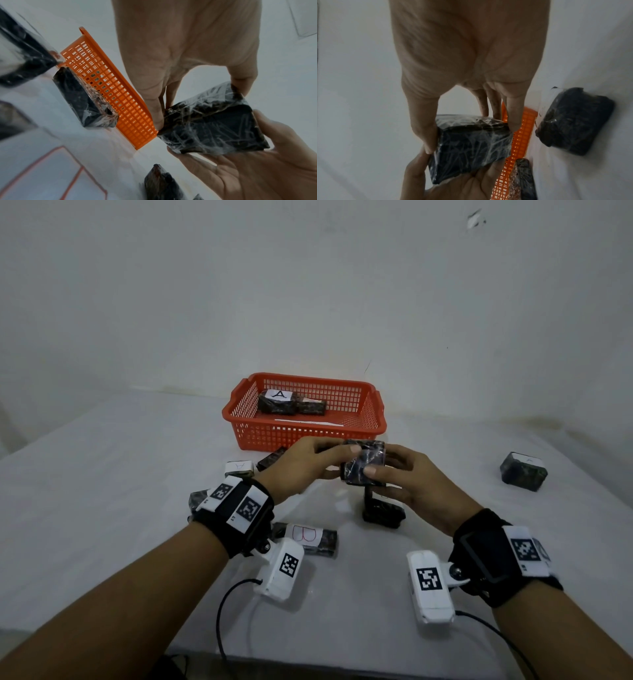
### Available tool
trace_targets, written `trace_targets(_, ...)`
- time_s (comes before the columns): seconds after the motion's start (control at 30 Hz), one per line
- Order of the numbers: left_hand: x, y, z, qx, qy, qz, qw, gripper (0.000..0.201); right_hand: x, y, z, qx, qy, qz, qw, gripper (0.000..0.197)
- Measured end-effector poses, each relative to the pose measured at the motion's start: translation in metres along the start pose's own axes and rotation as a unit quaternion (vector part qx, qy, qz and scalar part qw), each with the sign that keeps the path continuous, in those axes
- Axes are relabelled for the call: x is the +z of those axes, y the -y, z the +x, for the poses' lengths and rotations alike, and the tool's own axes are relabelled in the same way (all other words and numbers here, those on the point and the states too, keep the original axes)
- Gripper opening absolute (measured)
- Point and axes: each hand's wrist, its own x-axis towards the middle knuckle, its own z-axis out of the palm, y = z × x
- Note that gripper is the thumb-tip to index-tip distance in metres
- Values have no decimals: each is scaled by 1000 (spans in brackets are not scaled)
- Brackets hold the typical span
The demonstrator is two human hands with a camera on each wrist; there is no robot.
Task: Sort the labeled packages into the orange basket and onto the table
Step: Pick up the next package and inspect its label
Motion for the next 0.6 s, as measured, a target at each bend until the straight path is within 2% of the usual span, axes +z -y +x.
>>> trace_targets(0.07,0,0,1,0,-5,-4,1000,30,-1,-1,0,-12,-9,-12,1000,67)
trace_targets(0.17,-1,0,2,-6,22,-8,1000,40,-3,0,1,-29,-15,-21,999,65)
trace_targets(0.23,-2,-1,2,1,13,12,1000,35,-4,1,3,-30,-10,-8,999,62)
trace_targets(0.33,-1,-3,2,14,7,10,1000,41,-2,4,2,-33,-15,29,999,59)
trace_targets(0.47,-1,-5,-1,4,32,-10,999,42,-6,1,-1,-50,-25,7,998,66)
trace_targets(0.53,-2,-1,0,18,9,4,1000,59,-8,0,-1,-42,-14,13,999,69)
trace_targets(0.6,-3,3,2,24,-9,41,999,94,-8,4,-2,-17,-6,42,999,69)
